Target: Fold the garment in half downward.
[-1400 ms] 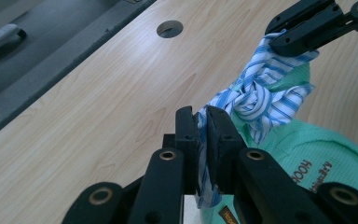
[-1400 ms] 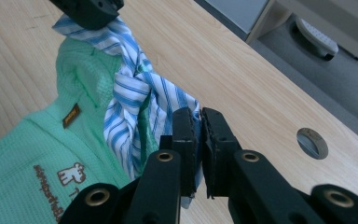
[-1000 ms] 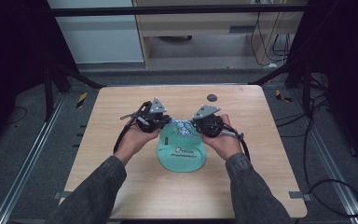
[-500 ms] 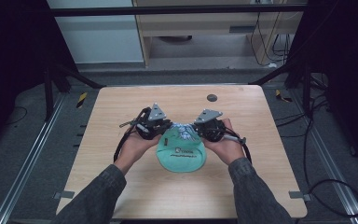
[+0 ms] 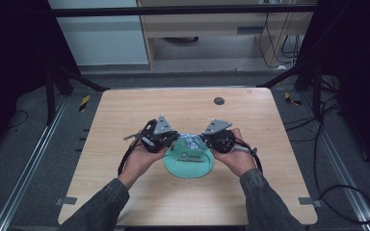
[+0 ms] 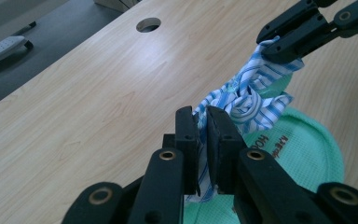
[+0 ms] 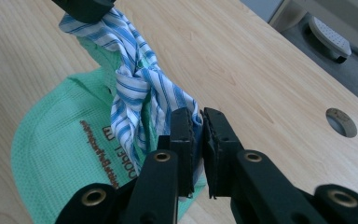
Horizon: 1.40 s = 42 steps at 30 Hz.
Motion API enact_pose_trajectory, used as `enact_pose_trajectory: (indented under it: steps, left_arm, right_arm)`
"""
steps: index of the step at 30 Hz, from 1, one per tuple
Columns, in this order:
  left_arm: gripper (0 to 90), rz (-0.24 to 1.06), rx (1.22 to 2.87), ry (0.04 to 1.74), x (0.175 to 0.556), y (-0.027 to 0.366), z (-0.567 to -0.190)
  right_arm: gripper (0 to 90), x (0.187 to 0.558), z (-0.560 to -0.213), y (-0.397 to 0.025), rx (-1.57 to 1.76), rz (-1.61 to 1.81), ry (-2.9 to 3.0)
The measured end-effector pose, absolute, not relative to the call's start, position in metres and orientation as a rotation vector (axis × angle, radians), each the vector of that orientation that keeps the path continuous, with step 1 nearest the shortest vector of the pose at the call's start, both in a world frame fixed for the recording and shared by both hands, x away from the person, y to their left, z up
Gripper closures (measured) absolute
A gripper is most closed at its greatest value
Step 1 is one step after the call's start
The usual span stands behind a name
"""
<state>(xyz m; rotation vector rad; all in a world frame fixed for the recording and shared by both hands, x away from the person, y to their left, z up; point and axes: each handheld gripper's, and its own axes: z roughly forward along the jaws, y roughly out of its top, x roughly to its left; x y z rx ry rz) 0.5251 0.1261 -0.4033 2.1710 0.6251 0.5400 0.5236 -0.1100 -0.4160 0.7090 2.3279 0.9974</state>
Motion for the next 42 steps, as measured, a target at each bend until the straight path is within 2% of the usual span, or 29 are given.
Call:
enact_pose_trajectory:
  steps: [42]
  left_arm:
    - [83.4,0.421,2.187,0.616,0.492,0.141,-0.447]
  right_arm:
    - [80.9,0.486,-0.453,-0.107,0.673,0.962,2.398]
